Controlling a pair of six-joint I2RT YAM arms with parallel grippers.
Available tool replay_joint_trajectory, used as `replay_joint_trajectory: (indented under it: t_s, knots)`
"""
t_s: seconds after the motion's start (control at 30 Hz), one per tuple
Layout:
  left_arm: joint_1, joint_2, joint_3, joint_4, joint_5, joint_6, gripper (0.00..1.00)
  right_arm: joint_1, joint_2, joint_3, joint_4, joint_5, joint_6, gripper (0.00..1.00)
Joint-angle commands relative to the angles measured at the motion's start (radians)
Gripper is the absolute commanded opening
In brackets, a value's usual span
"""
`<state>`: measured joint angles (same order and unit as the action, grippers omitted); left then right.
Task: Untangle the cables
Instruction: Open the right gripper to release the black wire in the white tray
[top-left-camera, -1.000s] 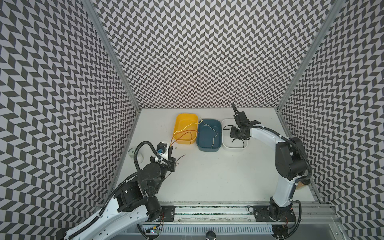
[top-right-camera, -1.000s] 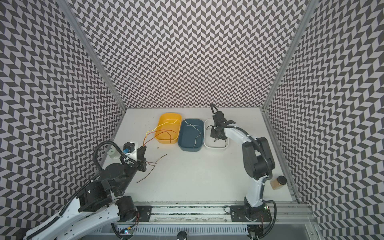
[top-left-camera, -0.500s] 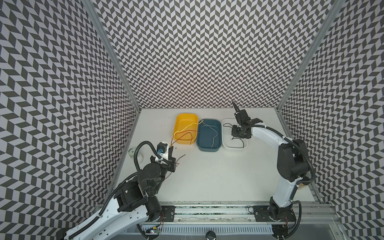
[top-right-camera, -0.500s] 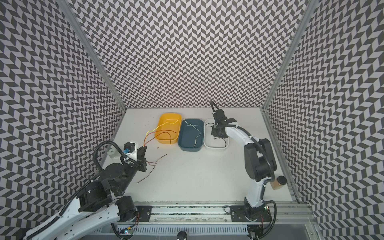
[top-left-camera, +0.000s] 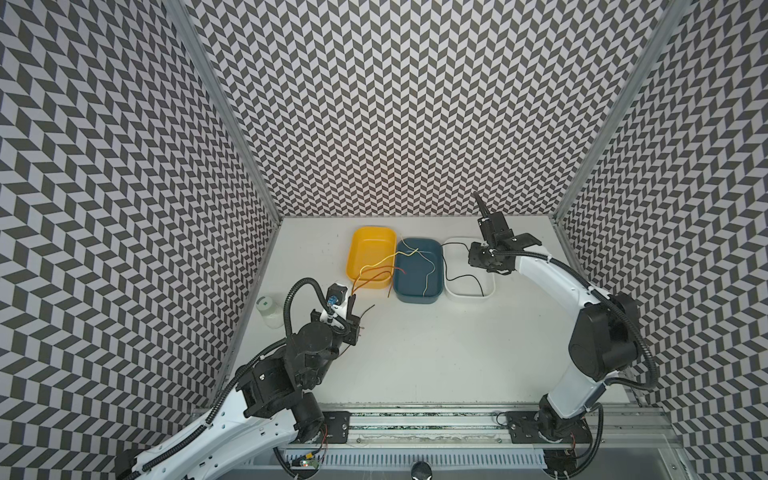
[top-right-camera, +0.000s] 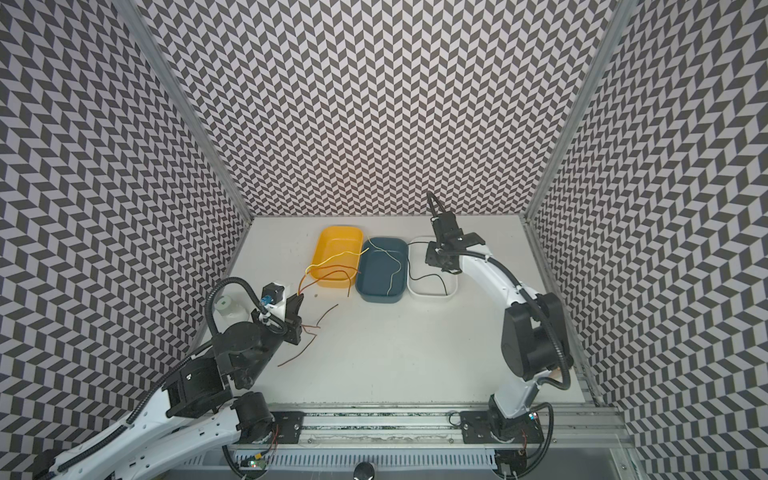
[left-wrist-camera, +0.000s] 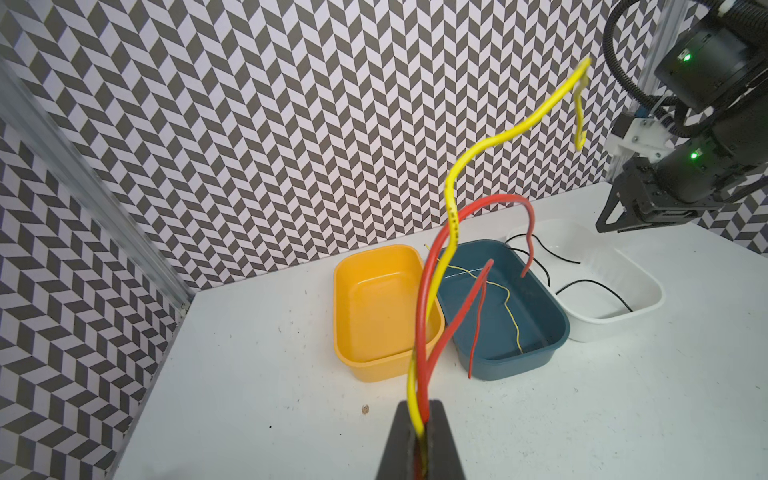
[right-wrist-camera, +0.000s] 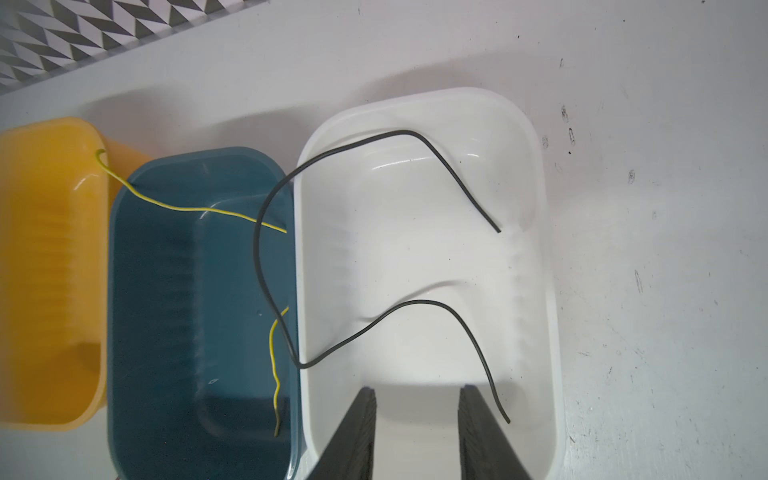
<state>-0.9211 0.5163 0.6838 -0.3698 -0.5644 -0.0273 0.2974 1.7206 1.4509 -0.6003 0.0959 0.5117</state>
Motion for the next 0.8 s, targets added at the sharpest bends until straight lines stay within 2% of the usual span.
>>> replay_joint_trajectory:
  t_s: [0.0,0.1,0.17,0.4,0.53,0.77]
  knots:
    - [0.007,-0.001,0.006,0.0,0.009,-0.011,0.0,0.008,-0.039,-0.031,0.064,-0.079,-0.02,0.37]
    - [0.007,0.001,0.007,0.0,0.009,-0.011,0.0,0.02,-0.027,-0.047,0.125,-0.202,-0.039,0.4]
    - [0.008,0.002,0.008,0.0,0.009,-0.013,0.0,0.045,-0.017,-0.055,0.163,-0.231,-0.058,0.43]
    - [0.008,-0.001,0.007,-0.001,0.006,-0.01,0.0,0.136,0.067,-0.015,0.208,-0.178,-0.088,0.44]
    - [0.008,-0.005,0.006,-0.001,0.004,-0.01,0.0,0.138,0.138,0.053,0.166,-0.104,-0.082,0.43]
    - [0.01,-0.01,0.004,0.004,0.007,-0.008,0.0,0.141,0.209,0.131,0.13,-0.046,-0.131,0.41]
